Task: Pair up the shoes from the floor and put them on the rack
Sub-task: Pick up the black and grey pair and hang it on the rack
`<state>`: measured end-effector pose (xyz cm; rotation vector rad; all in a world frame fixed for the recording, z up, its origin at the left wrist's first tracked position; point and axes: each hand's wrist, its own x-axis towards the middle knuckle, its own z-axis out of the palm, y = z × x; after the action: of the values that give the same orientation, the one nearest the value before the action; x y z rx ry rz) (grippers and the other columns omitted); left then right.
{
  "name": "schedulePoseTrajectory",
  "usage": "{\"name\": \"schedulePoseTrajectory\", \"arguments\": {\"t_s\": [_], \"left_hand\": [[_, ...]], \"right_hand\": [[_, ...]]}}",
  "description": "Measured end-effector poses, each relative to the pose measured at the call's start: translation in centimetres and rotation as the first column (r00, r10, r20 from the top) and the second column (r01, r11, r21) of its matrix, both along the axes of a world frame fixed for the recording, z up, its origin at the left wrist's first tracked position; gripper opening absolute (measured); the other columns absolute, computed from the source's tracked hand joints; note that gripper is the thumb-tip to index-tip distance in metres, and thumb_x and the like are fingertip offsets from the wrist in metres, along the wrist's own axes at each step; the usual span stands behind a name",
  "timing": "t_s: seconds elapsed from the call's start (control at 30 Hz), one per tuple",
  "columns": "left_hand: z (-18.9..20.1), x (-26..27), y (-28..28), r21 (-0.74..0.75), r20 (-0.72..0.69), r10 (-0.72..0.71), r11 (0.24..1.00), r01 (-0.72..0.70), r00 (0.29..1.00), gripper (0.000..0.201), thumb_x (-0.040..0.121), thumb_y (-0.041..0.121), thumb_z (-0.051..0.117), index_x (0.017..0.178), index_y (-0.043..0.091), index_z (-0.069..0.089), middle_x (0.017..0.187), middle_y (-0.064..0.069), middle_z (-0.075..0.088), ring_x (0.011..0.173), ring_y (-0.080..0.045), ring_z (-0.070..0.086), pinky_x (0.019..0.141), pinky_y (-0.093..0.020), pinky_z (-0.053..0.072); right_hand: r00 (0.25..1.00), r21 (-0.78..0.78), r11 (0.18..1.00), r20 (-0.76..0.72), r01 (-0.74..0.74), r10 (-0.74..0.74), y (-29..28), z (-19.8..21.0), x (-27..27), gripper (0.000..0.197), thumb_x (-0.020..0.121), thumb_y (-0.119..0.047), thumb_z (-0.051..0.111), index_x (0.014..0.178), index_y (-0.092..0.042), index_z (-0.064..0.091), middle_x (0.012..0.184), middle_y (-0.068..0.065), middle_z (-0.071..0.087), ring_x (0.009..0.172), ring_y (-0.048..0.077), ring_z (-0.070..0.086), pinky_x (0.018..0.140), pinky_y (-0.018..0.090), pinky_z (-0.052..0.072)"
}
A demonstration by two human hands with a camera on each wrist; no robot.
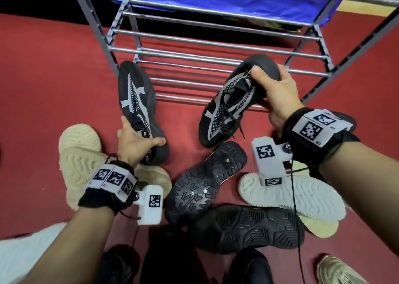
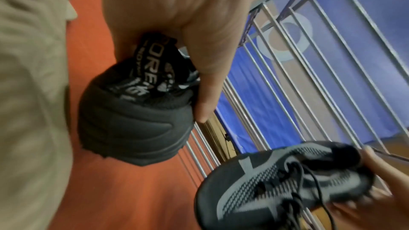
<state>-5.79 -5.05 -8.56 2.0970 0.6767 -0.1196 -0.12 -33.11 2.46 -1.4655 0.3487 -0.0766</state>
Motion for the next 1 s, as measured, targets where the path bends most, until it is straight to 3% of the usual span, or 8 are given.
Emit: {"name": "schedulePoseTrajectory", "arguments": {"t_s": [0.13, 0.27, 0.4, 0.5, 0.63, 0.8, 0.9, 1.0], "left_hand": [[2.6, -1.3, -2.0, 0.015, 0.125, -0.096, 0.995, 0.095, 0.987, 0.120, 0.055, 0.018, 0.089, 0.149, 0.013, 0.015, 0.134, -0.014, 0.038, 0.123, -0.023, 0.042, 0.110, -0.031, 0.033], [6.3, -1.0, -3.2, 0.091, 0.171, -0.233, 0.971, 0.220, 0.957, 0.126, 0.056, 0.021, 0.089, 0.151, 0.018, 0.006, 0.138, -0.013, 0.034, 0.127, -0.022, 0.040, 0.108, -0.025, 0.029], [9.5, 0.7, -3.8, 0.142, 0.189, -0.340, 0.938, 0.317, 0.921, 0.112, 0.045, 0.043, 0.086, 0.141, 0.026, 0.032, 0.125, -0.005, 0.053, 0.115, -0.022, 0.053, 0.102, -0.035, 0.042], [11.3, 2.7, -4.9, 0.150, 0.198, -0.375, 0.925, 0.350, 0.906, 0.098, 0.033, 0.058, 0.077, 0.122, 0.030, 0.046, 0.110, 0.003, 0.063, 0.101, -0.019, 0.061, 0.091, -0.041, 0.050], [13.3, 6.3, -7.1, 0.236, 0.166, -0.457, 0.879, 0.414, 0.874, 0.091, 0.036, 0.059, 0.077, 0.116, 0.025, 0.051, 0.109, 0.005, 0.065, 0.100, -0.019, 0.062, 0.088, -0.039, 0.050], [13.6, 10.5, -9.5, 0.402, 0.176, -0.517, 0.815, 0.418, 0.838, 0.082, 0.047, 0.052, 0.081, 0.116, 0.020, 0.051, 0.110, -0.001, 0.064, 0.099, -0.025, 0.060, 0.076, -0.030, 0.044], [12.9, 12.4, -11.1, 0.385, 0.216, -0.508, 0.829, 0.405, 0.834, 0.071, 0.052, 0.044, 0.083, 0.113, 0.020, 0.054, 0.107, 0.002, 0.066, 0.097, -0.022, 0.061, 0.075, -0.027, 0.041], [11.9, 13.7, -12.5, 0.331, 0.295, -0.517, 0.844, 0.421, 0.804, 0.061, 0.054, 0.036, 0.084, 0.108, 0.020, 0.060, 0.100, 0.006, 0.067, 0.091, -0.016, 0.062, 0.074, -0.023, 0.042]], "right_hand": [[0.998, 0.052, 0.998, 0.041, 0.045, -0.048, -0.4, 1.7, 0.3, 0.028, 0.084, -0.018, 0.070, 0.107, -0.020, 0.053, 0.088, -0.006, 0.064, 0.063, 0.002, 0.065, 0.057, 0.021, 0.052], [0.995, 0.097, 0.993, 0.060, 0.074, -0.080, -1.3, 2.7, 0.7, 0.035, 0.083, -0.020, 0.070, 0.115, -0.015, 0.055, 0.093, -0.002, 0.067, 0.069, 0.007, 0.067, 0.056, 0.022, 0.052], [0.990, 0.126, 0.984, 0.055, 0.125, -0.133, -2.6, 3.3, 1.9, 0.043, 0.084, -0.027, 0.070, 0.120, -0.011, 0.055, 0.088, 0.001, 0.068, 0.063, 0.009, 0.067, 0.049, 0.020, 0.049], [0.988, 0.186, 0.971, 0.007, 0.151, -0.155, -3.7, 3.7, 3.7, 0.048, 0.084, -0.035, 0.069, 0.121, -0.007, 0.058, 0.099, 0.008, 0.071, 0.070, 0.018, 0.070, 0.054, 0.028, 0.054], [0.986, 0.230, 0.959, -0.077, 0.164, -0.150, -5.1, 3.7, 6.2, 0.059, 0.080, -0.044, 0.070, 0.123, -0.006, 0.058, 0.108, 0.014, 0.071, 0.083, 0.026, 0.073, 0.060, 0.040, 0.057], [0.979, 0.242, 0.955, -0.151, 0.169, -0.135, -7.1, 2.9, 9.6, 0.051, 0.079, -0.041, 0.071, 0.115, -0.006, 0.063, 0.102, 0.014, 0.073, 0.084, 0.027, 0.073, 0.063, 0.047, 0.058], [0.965, 0.219, 0.951, -0.196, 0.217, -0.175, -8.3, 2.1, 12.1, 0.043, 0.077, -0.041, 0.073, 0.104, -0.008, 0.065, 0.096, 0.014, 0.074, 0.077, 0.028, 0.073, 0.061, 0.050, 0.058], [0.937, 0.128, 0.960, -0.283, 0.248, -0.204, -9.5, 0.4, 14.7, 0.056, 0.070, -0.048, 0.077, 0.108, -0.009, 0.065, 0.100, 0.016, 0.073, 0.085, 0.036, 0.071, 0.070, 0.063, 0.052]]}}
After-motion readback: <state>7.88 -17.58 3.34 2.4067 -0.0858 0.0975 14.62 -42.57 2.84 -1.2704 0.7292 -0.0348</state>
